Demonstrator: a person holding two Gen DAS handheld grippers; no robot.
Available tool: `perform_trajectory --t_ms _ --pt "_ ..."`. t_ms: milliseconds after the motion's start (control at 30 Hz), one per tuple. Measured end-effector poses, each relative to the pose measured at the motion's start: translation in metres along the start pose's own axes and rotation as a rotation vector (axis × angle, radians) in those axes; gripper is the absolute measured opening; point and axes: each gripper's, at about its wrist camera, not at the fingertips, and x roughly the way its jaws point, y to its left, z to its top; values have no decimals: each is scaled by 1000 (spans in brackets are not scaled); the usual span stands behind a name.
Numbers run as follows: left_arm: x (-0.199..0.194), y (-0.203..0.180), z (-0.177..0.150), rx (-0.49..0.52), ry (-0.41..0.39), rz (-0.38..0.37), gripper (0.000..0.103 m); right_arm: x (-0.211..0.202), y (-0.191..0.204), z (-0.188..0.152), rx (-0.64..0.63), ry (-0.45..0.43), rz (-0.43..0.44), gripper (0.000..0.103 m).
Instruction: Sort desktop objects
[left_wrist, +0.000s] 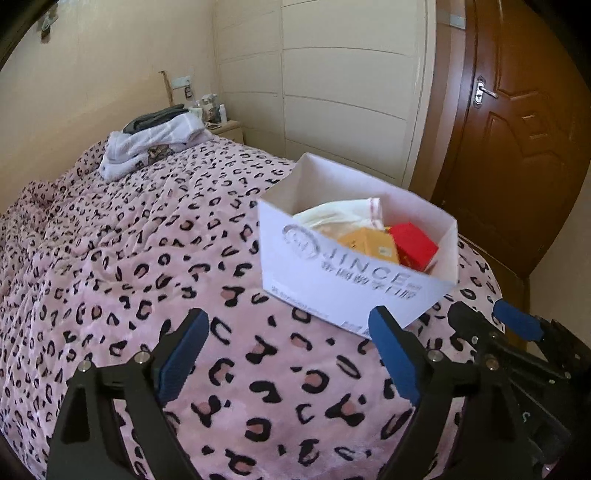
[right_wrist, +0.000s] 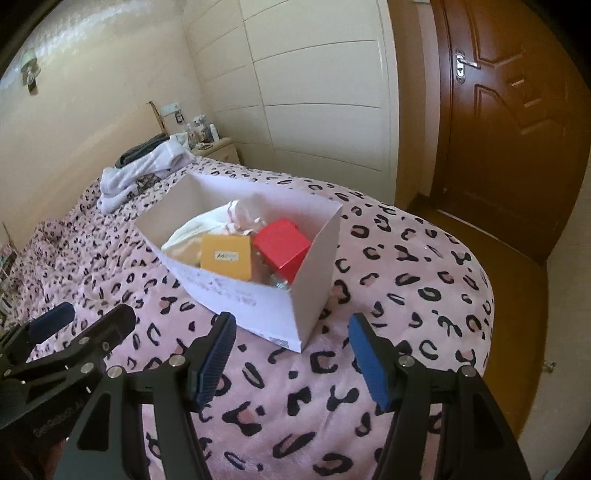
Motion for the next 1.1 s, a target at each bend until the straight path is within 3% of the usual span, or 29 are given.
perform_trajectory --t_ms 167,500,1100 --pt "1 12 -4 -29 4 0 90 5 15 0 -48 22 -15 65" --pt "1 2 6 -22 -16 -10 90 -8 14 15 -83 -20 -86 65" --pt "6 2 5 -42 -12 -17 90 -7 13 13 -76 -18 -94 65"
